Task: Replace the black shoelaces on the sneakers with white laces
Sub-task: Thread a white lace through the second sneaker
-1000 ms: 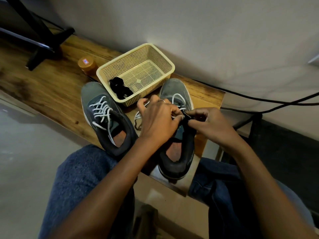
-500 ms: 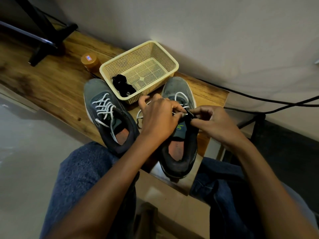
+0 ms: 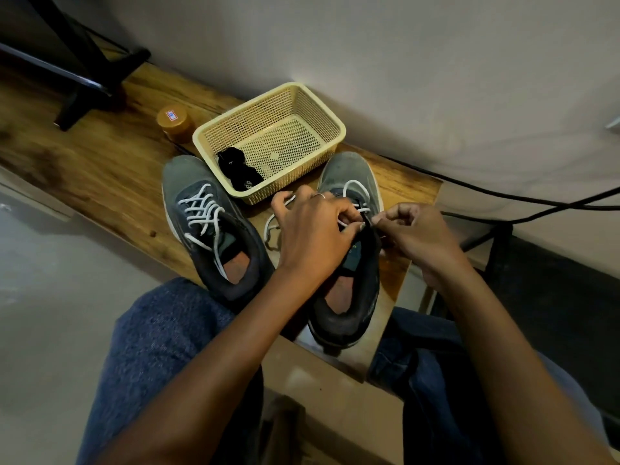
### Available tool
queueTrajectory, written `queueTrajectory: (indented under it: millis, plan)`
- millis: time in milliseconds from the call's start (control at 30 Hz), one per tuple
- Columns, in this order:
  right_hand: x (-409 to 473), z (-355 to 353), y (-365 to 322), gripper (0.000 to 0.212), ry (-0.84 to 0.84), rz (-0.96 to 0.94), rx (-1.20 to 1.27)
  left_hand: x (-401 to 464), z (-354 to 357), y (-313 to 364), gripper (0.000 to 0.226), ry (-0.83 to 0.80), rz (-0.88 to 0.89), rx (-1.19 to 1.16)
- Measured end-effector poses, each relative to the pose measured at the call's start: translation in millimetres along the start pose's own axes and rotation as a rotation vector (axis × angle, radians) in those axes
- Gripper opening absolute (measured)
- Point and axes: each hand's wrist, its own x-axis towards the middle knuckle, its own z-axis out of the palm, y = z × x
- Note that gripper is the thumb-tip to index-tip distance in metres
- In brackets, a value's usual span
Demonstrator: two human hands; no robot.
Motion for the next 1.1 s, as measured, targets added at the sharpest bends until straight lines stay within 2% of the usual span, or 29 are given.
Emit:
queueTrajectory:
  millis: [100,267,400,533,833,933,1100]
  plan:
    - [0.3,2.0,-0.8,0.012,0.038,-0.045,-0.116,2.1,-3.3,-1.5,0.018,-0.025,-0.003,-0.018]
    - [-3.3,0.9,-7.4,0.010,0.112,-0.025,0.048,2.8,-7.4,-6.5,0.059,-0.109,-0.037,-0.032]
    - [-1.9,-2.6,-3.3,0.017,0.217,-0.113,0.000,4.8,-9.9,-11.2,0.073,-0.197,-0.154,-0.058]
    - [-3.7,-3.6,-1.7,0.011,0.250,-0.185,-0.029,5.8,-8.6,-15.1,0.073,-0.275,-0.210,-0.065]
    - [-13.6,-6.0,-11.9,0.012,0.392,-0.442,0.229,7.1,-13.9,-12.5,0.069,-0.377,-0.287,-0.027]
    - [-20.4,-4.2,-16.0,0.017,0.542,-0.603,0.267,6.3,-15.3,-11.2,0.062,-0.391,-0.294,0.003]
    - [-22.2,-15.6,-24.4,0.006,0.850,-0.908,0.324,6.4,-12.9,-13.0,0.049,-0.395,-0.281,0.047]
